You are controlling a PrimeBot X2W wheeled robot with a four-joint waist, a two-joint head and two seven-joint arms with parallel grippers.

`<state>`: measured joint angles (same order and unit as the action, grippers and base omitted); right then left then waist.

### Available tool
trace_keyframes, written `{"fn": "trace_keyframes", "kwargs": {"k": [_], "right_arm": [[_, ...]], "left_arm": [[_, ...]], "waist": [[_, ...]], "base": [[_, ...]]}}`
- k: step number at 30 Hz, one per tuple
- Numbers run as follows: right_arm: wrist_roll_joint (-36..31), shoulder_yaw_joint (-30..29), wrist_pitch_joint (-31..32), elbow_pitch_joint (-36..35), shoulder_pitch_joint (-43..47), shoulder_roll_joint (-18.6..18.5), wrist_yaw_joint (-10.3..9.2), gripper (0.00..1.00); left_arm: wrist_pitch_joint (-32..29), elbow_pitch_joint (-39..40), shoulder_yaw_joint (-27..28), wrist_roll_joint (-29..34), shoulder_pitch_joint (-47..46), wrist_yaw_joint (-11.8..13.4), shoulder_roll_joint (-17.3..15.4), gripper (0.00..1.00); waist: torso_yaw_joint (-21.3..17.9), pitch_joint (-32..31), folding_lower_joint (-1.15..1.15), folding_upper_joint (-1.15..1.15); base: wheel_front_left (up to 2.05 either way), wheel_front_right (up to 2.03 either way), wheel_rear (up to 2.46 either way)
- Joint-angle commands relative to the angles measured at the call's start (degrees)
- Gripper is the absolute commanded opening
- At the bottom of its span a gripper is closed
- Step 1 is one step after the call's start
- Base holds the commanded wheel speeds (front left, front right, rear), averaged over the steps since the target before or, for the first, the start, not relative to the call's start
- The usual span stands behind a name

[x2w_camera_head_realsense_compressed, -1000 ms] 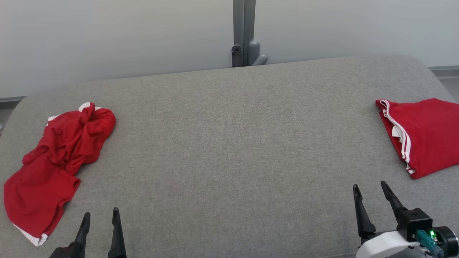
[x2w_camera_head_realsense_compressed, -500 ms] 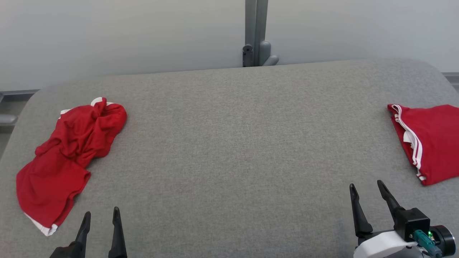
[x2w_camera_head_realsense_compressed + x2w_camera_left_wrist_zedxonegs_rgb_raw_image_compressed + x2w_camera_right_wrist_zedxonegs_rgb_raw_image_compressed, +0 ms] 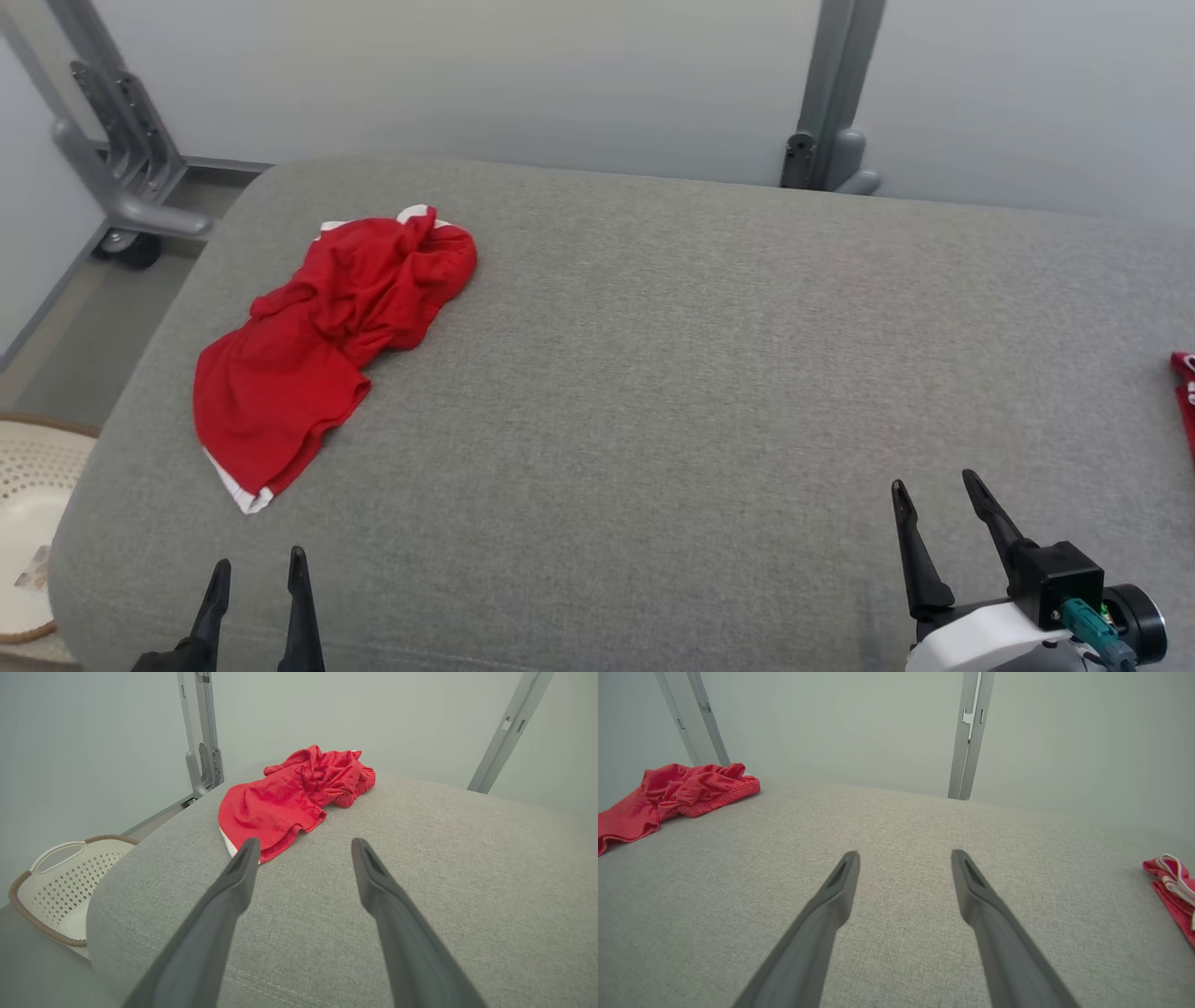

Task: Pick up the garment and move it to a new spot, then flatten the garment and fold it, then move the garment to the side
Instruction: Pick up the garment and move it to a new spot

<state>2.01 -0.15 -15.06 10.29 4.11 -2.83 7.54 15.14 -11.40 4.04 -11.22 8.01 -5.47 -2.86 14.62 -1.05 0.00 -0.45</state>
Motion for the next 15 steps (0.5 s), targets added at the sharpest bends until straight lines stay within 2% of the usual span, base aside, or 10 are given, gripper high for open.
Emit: {"fn": "trace_keyframes", "kwargs": {"k": [1, 8, 15], "right_arm": [[0.4, 0.11, -0.15, 0.13, -0.65, -0.13, -0.1, 1.0], [0.49, 0.41, -0.15, 0.38, -0.47, -0.13, -0.1, 1.0], [-0.53, -0.35, -0.15, -0.3, -1.66, -0.15, -0.1, 1.0]], "left_arm": [[-0.03, 0.23, 0.31, 0.13, 1.0, -0.03, -0.08, 1.0], [-0.03, 0.53, 0.82, -0.14, 1.42, -0.22, -0.08, 1.0], [-0.03, -0.49, 0.97, -1.93, -1.18, 0.32, -0.08, 1.0]], "waist": [[4.91, -0.53, 0.0, 0.45], [5.74, -0.31, 0.0, 0.45], [4.09, 3.45, 0.0, 0.45]], "base": [[0.0, 0.0, 0.0], [0.0, 0.0, 0.0], [0.0, 0.0, 0.0]]}}
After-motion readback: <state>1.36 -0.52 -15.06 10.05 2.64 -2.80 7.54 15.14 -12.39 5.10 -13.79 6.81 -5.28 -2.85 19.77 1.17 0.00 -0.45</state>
